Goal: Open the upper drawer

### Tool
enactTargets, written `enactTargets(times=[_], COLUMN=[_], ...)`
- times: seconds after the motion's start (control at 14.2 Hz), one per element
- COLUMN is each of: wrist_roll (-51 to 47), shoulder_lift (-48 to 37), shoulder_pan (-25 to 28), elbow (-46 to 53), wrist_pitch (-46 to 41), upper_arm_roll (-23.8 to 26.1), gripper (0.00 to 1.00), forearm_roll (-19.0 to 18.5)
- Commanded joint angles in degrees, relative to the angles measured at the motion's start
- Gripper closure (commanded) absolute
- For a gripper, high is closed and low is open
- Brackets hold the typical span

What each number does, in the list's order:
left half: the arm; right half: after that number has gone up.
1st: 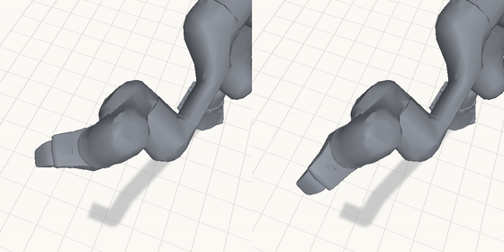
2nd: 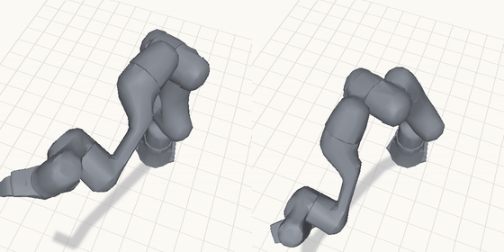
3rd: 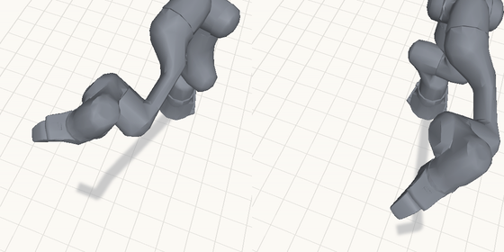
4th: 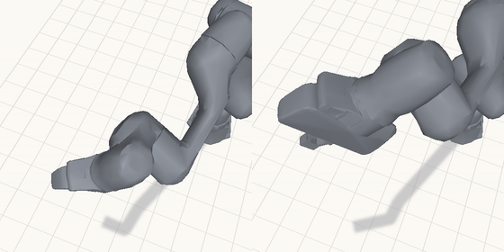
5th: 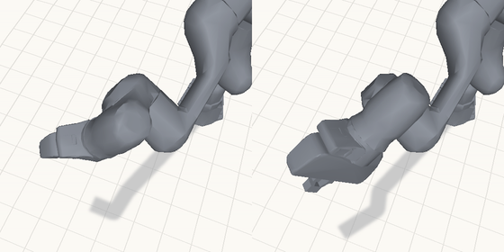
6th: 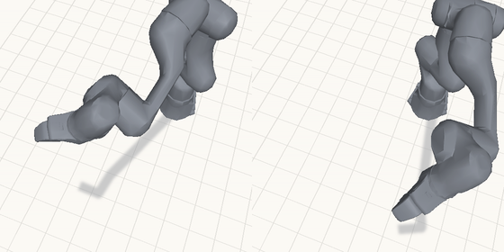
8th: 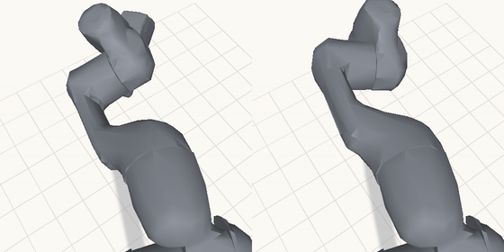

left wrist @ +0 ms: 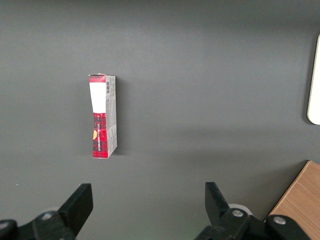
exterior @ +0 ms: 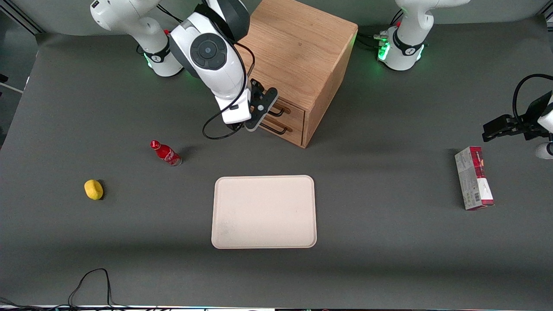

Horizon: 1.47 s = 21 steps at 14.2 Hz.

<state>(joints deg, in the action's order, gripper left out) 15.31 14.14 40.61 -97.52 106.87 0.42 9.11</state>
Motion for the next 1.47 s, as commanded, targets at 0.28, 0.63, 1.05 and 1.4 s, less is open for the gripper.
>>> enactTargets(times=[0.28, 0.63, 1.05, 1.4], wrist_roll=[1.57, 1.57, 1.57, 3.32], shoulder_lift=[-1.48, -0.60, 0.27, 2.20], shoulder_pan=[1.22, 1.05, 0.00, -3.08], elbow=[-5.49, -5.49, -4.88, -1.11], wrist_pitch=[5.18, 6.16, 6.16, 5.36], upper_arm_roll=[-0.51, -0.51, -0.60, -0.60], gripper=[0.00, 0.00, 0.00, 0.00], forearm_roll=[0.82, -0.32, -1.81, -1.90])
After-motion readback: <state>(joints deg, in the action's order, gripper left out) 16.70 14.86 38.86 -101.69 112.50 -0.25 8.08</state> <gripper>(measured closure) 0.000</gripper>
